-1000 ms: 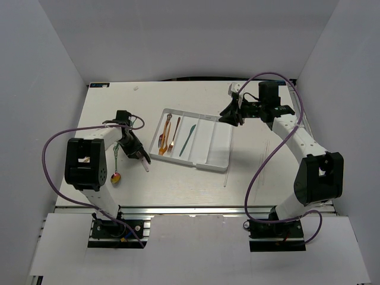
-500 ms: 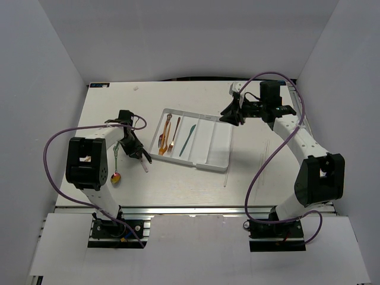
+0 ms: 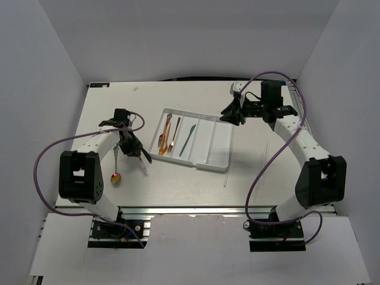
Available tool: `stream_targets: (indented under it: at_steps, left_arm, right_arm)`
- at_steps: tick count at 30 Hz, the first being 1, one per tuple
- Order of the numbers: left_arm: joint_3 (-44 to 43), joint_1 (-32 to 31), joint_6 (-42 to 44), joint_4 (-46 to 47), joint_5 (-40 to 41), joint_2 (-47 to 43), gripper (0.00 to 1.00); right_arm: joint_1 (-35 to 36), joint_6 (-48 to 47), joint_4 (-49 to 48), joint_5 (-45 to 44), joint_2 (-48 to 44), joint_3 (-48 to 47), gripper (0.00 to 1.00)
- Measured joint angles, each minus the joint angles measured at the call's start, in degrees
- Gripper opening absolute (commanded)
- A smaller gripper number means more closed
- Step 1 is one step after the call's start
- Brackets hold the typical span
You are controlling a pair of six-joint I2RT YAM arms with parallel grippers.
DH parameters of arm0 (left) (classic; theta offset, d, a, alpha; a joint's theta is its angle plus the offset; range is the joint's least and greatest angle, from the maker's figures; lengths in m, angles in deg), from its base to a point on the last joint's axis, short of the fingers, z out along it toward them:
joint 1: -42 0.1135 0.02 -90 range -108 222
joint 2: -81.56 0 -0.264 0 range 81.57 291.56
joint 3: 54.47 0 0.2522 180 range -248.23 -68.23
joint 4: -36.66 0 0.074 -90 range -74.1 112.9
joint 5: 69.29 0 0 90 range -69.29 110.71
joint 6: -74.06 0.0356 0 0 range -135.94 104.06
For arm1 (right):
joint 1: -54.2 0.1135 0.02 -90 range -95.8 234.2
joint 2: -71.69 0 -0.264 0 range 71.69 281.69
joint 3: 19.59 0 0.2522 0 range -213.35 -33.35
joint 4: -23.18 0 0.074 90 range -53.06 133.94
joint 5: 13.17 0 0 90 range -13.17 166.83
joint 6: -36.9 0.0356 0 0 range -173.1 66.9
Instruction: Sort the eating utensils into containers
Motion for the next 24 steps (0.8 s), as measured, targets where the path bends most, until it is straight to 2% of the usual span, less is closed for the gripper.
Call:
stream_targets:
  at_steps: [6, 11, 15, 18, 24]
  left_arm:
    - [-1.27, -0.17, 0.02, -1.49, -2.78, -8.26, 0.00]
    - [-5.07, -3.17, 0.96, -0.39, -6.91, -8.59, 0.00]
    - [-12.37, -9.64, 2.47, 0.74, -9.18, -3.30, 0.00]
    - [-20.15, -14.25, 3.89, 2.40, -10.14, 3.87, 0.00]
    - [-30.95, -19.06, 6.56, 2.38, -9.60, 16.35, 0.02]
  right_arm:
    - [0.00, 0.07, 0.02, 0.02, -0.20, 0.00, 0.38]
    - [0.00, 0.52, 0.00, 0.04, -0.20, 0.00, 0.38]
    - [0.00, 1.11, -0.02, 0.07, -0.20, 0.02, 0.38]
    - [0.00, 1.38, -0.02, 0.15, -0.20, 0.04, 0.38]
    - [0.00, 1.46, 0.09, 0.24, -1.51, 2.08, 0.38]
